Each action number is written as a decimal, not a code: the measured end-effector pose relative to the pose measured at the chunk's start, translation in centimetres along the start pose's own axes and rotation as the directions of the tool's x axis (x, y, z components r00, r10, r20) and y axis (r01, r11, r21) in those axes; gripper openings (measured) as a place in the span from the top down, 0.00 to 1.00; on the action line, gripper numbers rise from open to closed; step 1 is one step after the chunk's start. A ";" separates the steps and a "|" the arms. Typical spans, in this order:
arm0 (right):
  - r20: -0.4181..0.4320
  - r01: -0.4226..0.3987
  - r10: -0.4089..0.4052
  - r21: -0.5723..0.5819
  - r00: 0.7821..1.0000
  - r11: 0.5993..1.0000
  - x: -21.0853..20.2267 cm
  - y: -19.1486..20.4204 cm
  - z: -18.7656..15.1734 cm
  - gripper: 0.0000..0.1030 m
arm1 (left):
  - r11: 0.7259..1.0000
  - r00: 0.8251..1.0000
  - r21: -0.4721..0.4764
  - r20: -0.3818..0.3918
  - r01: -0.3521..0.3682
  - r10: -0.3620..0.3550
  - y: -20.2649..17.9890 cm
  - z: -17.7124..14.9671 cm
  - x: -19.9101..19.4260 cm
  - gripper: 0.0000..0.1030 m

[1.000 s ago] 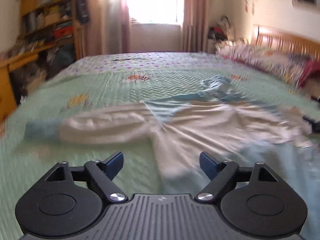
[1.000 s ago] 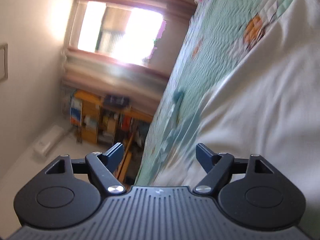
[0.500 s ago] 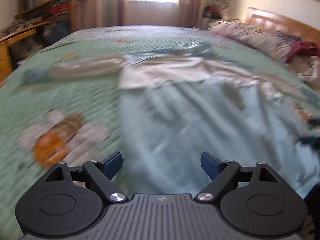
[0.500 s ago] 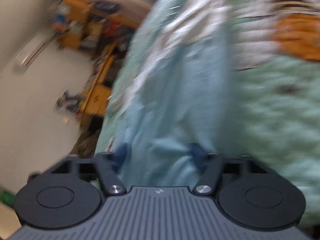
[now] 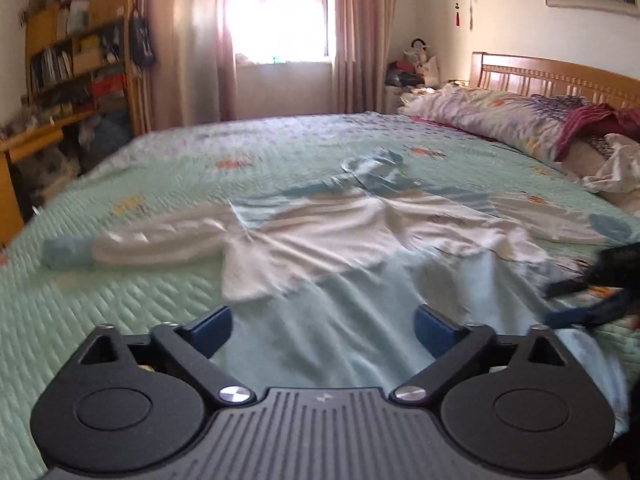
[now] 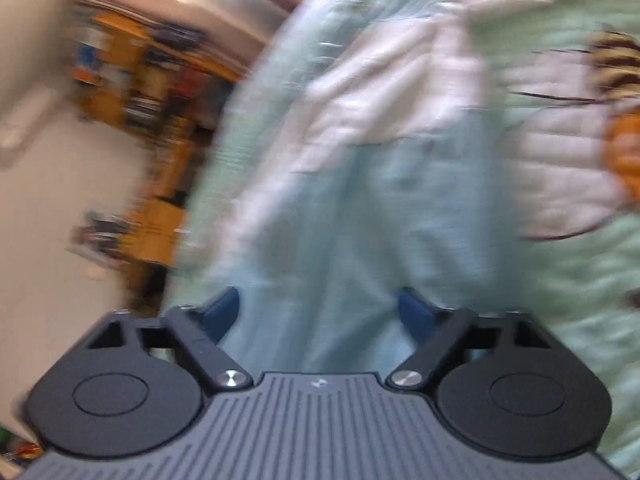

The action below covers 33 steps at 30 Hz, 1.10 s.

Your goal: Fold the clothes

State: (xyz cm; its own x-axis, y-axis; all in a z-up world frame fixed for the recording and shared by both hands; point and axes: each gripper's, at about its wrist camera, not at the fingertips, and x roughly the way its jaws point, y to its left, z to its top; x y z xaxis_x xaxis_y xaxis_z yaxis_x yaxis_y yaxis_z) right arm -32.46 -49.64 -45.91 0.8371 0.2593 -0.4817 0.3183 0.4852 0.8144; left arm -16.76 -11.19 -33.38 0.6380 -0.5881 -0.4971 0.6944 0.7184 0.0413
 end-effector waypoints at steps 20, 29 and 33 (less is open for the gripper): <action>0.402 0.548 -0.372 -0.619 0.837 0.563 20.2 19.3 24.6 0.18 | 0.950 1.000 -0.312 -0.021 -0.013 0.007 8.6 -3.5 12.2 0.01; 0.485 0.737 -0.612 -0.625 0.625 0.257 36.8 15.9 29.8 0.18 | 0.923 0.999 -0.384 -0.003 0.029 -0.032 9.8 -3.9 12.3 0.01; 0.515 0.816 -0.640 -0.448 0.570 0.366 32.2 12.1 35.1 0.18 | 0.912 0.999 -0.407 -0.004 0.043 -0.048 10.2 -3.9 12.4 0.01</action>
State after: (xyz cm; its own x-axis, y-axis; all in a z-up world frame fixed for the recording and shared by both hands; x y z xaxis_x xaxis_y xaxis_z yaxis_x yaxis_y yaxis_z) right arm 13.92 -64.74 -40.22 0.5024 -0.5934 -0.6289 0.6003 0.7628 -0.2402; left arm -3.05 -9.73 -42.54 0.6023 -0.6207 -0.5020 0.5250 0.7817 -0.3366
